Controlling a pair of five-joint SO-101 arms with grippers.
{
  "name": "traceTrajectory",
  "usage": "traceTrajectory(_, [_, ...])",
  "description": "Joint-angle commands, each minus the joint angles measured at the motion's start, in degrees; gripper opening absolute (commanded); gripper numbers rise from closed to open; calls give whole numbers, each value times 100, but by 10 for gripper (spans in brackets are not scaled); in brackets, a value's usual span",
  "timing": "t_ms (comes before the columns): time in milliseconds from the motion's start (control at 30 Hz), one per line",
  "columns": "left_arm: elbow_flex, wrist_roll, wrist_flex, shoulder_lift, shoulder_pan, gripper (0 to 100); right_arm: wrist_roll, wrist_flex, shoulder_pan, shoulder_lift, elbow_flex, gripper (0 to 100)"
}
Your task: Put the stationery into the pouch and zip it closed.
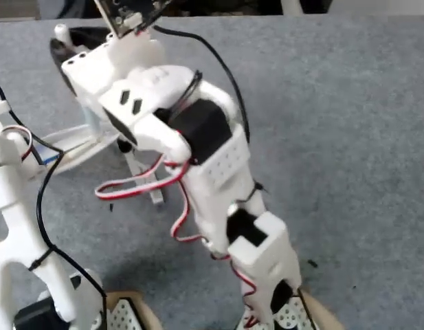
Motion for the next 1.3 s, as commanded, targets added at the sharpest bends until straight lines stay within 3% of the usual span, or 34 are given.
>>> traceTrajectory(0, [-409, 132, 70, 35, 75, 29, -53, 70, 158, 48, -189, 12])
traceTrajectory(367, [-532, 220, 132, 35, 435, 29, -53, 158, 273, 57, -207, 12])
traceTrajectory(600, [-549, 352, 264, -18, 936, 29, -290, 299, 264, 391, -1420, 12])
traceTrajectory(1267, [-813, 378, 220, 88, 602, 29, -229, 2233, 475, 813, -1367, 12])
